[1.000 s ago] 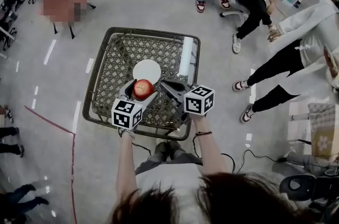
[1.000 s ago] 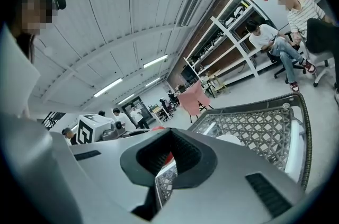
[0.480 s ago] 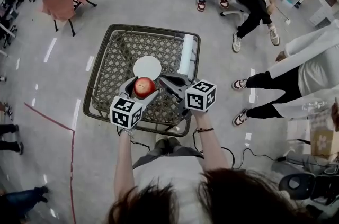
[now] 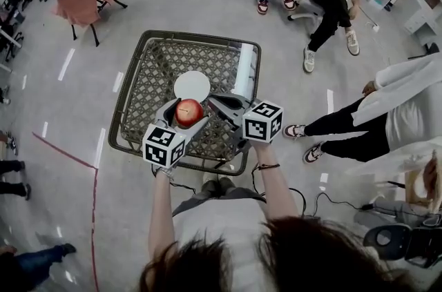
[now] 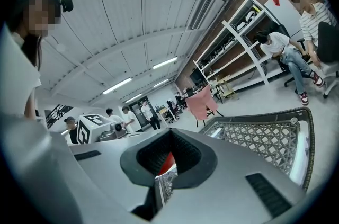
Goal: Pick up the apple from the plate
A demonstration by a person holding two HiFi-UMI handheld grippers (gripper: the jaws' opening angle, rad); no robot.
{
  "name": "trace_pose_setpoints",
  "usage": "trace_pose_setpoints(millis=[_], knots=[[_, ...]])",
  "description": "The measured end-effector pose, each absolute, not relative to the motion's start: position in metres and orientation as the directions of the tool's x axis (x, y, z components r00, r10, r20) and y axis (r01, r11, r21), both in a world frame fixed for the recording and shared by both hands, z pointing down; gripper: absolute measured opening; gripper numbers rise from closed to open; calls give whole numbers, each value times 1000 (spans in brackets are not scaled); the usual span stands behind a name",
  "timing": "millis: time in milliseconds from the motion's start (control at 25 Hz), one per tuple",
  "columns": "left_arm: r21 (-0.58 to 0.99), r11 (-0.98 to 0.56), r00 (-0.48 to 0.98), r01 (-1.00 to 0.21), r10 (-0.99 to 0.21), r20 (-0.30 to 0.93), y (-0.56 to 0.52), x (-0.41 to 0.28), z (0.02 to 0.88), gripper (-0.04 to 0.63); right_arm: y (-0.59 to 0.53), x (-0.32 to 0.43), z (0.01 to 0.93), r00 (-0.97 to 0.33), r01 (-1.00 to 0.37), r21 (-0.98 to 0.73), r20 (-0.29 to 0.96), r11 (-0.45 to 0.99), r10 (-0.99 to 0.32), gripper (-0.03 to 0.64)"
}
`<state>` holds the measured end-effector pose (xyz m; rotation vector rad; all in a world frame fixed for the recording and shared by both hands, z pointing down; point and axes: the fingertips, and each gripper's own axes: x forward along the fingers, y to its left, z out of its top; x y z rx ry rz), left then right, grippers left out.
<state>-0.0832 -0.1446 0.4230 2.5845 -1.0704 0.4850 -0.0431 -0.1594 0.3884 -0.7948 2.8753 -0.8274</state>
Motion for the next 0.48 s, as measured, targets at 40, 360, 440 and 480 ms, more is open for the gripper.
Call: trace_pose_setpoints(millis=[40,360,440,480], knots=[[144,-677,665,-722,-620,416,-144,-83,422,416,-159,-43,388,-868,-463,-507,94,727,-488,9],[135,-677,663,-723,-625,412,-142,-84,417,416,-157,-44,384,-871,-456,-501,84,736,-483,9],[133,-679,663,-722,-625,412,-142,-83,416,416,-155,-42,383,-872,-455,-500,82,736,-483,9],[132,-679,663,-722,-625,412,-142,-83,415,416,-155,-41,383,-872,-455,-500,82,737,-483,9]])
